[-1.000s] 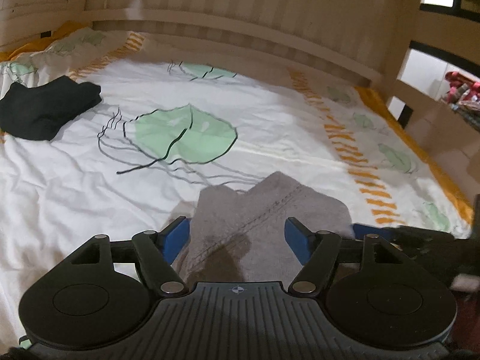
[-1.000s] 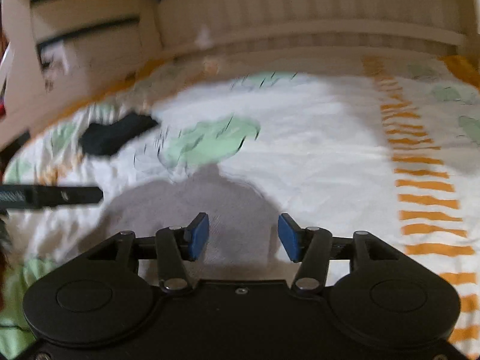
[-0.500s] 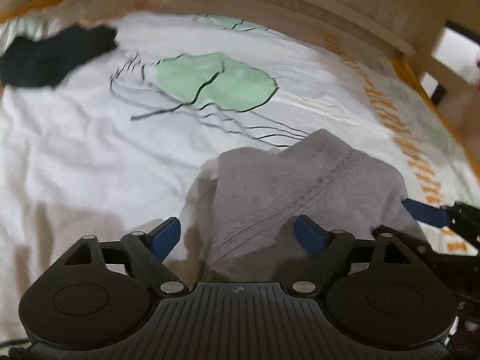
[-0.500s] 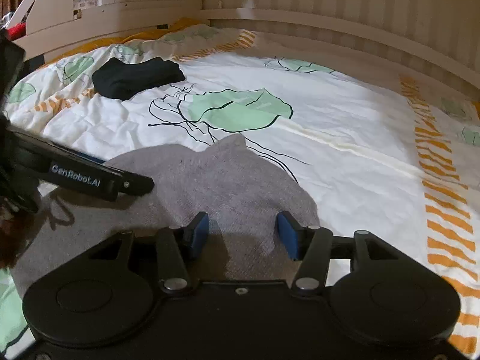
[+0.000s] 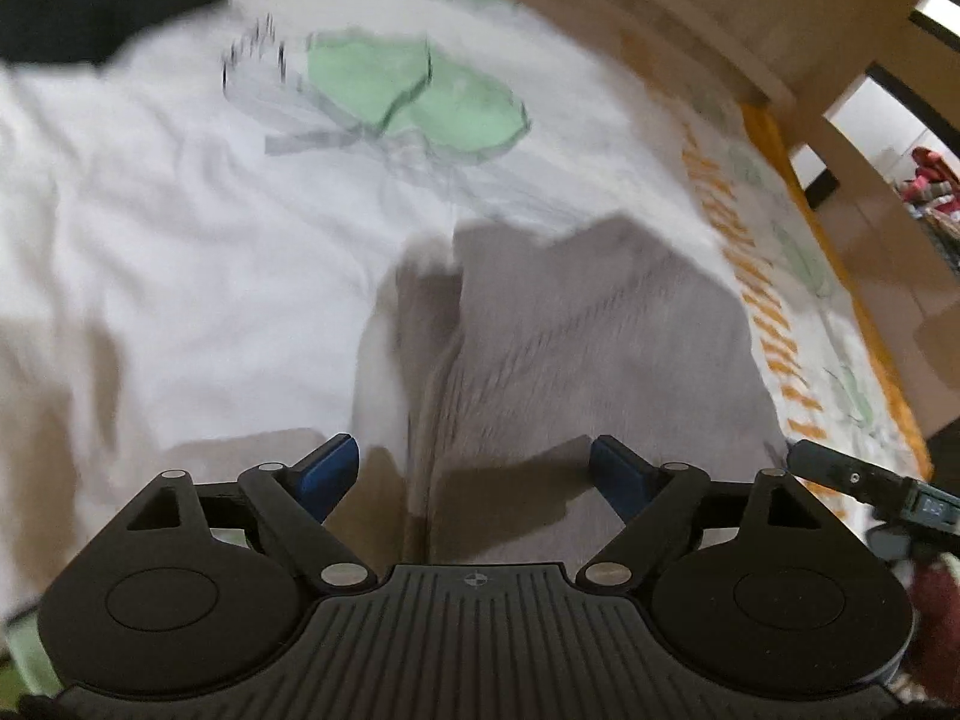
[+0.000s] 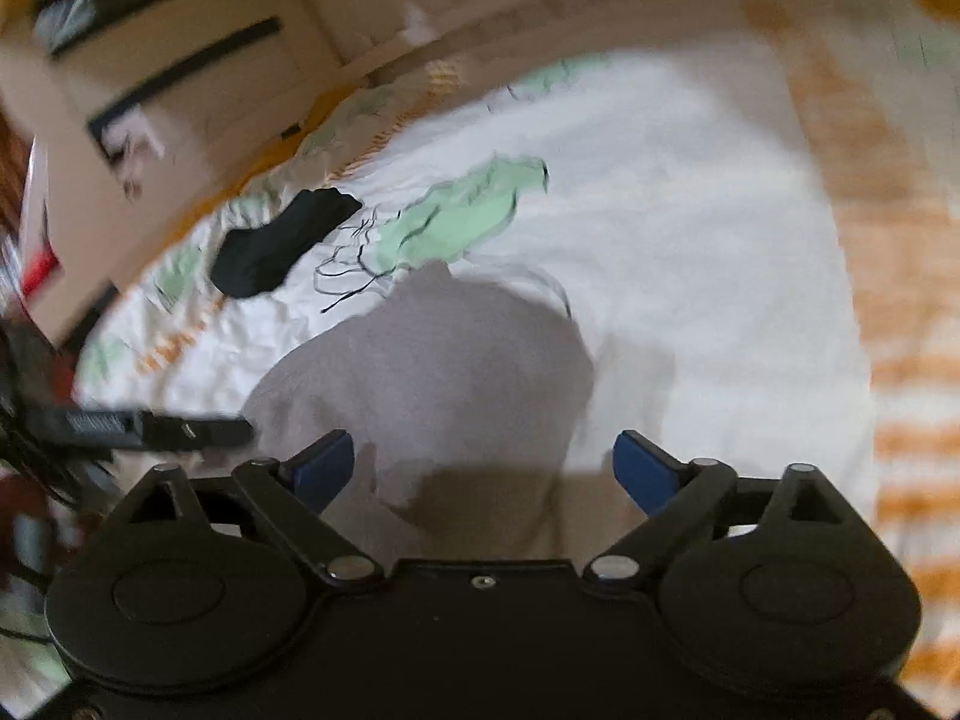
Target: Fold large clothes
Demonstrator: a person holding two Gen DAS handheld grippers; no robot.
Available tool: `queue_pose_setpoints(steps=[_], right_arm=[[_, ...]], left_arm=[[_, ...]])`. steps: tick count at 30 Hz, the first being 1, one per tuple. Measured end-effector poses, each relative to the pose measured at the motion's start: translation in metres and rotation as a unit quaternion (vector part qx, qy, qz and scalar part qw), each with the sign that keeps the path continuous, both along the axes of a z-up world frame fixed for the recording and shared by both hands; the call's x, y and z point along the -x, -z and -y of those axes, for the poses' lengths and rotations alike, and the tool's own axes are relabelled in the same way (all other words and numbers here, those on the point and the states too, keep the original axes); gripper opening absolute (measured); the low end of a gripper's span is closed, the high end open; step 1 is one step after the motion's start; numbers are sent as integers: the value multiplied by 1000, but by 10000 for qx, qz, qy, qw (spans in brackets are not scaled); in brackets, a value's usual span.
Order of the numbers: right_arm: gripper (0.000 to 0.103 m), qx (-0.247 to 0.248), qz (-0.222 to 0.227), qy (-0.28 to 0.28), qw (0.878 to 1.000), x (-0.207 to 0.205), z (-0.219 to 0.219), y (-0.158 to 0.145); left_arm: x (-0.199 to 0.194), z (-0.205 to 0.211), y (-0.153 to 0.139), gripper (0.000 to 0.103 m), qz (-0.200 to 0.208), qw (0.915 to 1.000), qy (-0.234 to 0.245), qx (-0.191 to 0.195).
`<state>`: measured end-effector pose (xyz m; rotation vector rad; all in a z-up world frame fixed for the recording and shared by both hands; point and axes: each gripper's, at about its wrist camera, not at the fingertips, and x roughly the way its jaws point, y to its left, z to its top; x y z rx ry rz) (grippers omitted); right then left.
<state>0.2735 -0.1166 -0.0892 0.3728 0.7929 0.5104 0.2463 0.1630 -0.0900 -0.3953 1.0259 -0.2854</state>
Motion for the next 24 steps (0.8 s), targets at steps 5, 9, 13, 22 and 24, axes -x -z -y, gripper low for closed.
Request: queue_pose_setpoints(steps=[5,9,13,22,24], right_arm=[[97,-1284,-790,-53,9886,-3,21,37],[97,-1724,-833,-231,9812,-13,17,49],[97,-2122,-879,-414,9724,-26,8,56],[58,-1403,-580,-673,9861,-37,7,36],[57,-1049,-374,-802,9905,-40,8,24]], left_arm=[[-9,-7,17,86,-311,9982,29,514],[-17,-6,25,86,-397,9960,256,753],[-23,-9,33,87,-461,9928,357,1050],[-30,30,28,89,-232,9923,741,962],[-37,43,29,89,-183,9916,735,1045]])
